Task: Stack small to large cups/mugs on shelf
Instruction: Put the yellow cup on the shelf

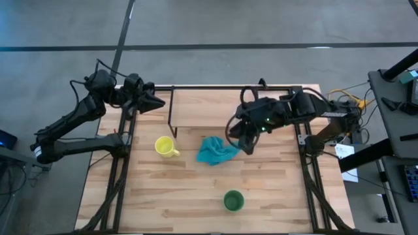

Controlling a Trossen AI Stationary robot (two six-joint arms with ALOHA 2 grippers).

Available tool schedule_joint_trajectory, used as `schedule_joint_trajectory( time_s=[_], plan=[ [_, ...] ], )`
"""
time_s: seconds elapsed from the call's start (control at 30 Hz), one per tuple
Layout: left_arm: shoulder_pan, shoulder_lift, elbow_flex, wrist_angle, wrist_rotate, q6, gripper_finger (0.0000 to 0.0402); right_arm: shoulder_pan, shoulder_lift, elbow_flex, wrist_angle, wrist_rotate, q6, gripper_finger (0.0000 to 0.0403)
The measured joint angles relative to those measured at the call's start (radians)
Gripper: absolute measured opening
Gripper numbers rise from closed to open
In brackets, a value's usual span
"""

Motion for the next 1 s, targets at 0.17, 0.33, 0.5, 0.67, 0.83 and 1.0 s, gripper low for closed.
schedule_joint_trajectory(
  time_s=[0.17,0.33,0.5,0.67,0.83,1.0],
  plan=[
    [0.000,0.010,-0.007,-0.002,0.059,-0.045,0.0039,0.015,0.000,-0.050,0.090,0.000,0.008,0.0089],
    [-0.001,0.044,-0.013,-0.004,0.188,-0.147,0.0039,0.016,0.000,-0.101,0.104,0.000,0.008,0.0088],
    [-0.019,0.024,-0.012,-0.001,0.190,-0.156,0.0039,0.019,0.000,-0.136,0.104,-0.002,0.008,0.0091],
    [-0.021,-0.013,-0.009,-0.012,0.169,-0.155,0.0038,0.019,0.000,-0.155,0.103,-0.003,0.008,0.0088],
    [-0.021,-0.060,-0.012,-0.206,0.122,-0.102,0.0038,0.018,0.000,-0.160,0.104,-0.003,0.008,0.0088],
    [-0.021,-0.123,-0.012,-0.465,-0.005,0.013,0.0037,0.018,0.000,-0.162,0.104,-0.003,0.008,0.0091]
  ],
)
